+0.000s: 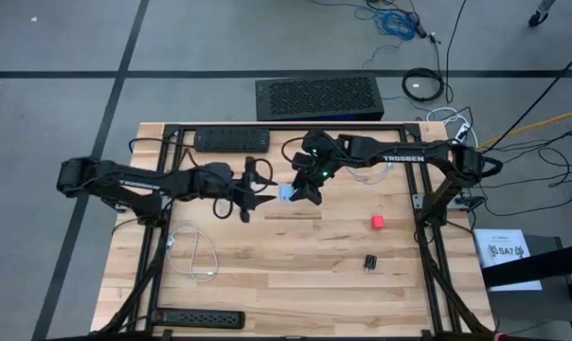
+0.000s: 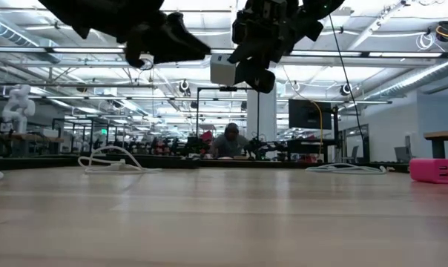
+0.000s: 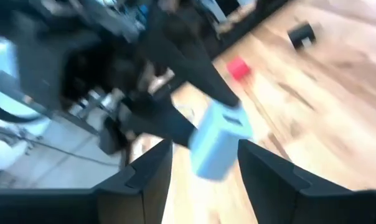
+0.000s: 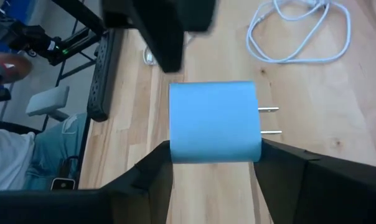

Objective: Insert USB
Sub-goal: Insert the light blue charger adapter into the top left black outlet extension

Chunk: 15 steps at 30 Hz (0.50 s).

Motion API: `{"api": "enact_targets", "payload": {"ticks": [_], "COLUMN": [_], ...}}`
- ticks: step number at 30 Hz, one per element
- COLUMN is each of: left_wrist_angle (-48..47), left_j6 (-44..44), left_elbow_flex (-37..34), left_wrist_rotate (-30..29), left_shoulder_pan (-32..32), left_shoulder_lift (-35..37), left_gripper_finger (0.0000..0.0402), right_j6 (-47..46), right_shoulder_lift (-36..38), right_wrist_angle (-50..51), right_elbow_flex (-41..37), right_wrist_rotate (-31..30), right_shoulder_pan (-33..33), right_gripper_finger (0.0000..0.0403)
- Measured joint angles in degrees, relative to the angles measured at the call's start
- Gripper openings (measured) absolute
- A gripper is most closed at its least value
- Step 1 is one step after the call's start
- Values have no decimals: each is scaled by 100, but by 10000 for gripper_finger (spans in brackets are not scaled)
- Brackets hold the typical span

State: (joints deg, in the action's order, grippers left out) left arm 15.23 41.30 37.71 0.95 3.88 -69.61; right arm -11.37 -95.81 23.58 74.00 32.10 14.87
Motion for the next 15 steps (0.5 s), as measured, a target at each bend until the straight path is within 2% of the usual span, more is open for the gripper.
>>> {"api": "enact_targets", "payload": {"ticks": [4, 15], "left_wrist_angle": [121, 1281], "left_j6": [-26, 19], "left_elbow_flex": [0, 2], "left_wrist_rotate": [-2, 25], "left_shoulder_pan": [-33, -229], "left_shoulder_lift": [-159, -795], "left_gripper_finger": [195, 195], "right_j6": [-44, -149], "right_shoulder_lift": [0, 0], "right_wrist_angle": [-101, -276], "right_elbow_flex": [0, 0], "right_wrist_rotate": [-2, 107], "right_shoulder_pan": [0, 0], "right_gripper_finger": [164, 164]}}
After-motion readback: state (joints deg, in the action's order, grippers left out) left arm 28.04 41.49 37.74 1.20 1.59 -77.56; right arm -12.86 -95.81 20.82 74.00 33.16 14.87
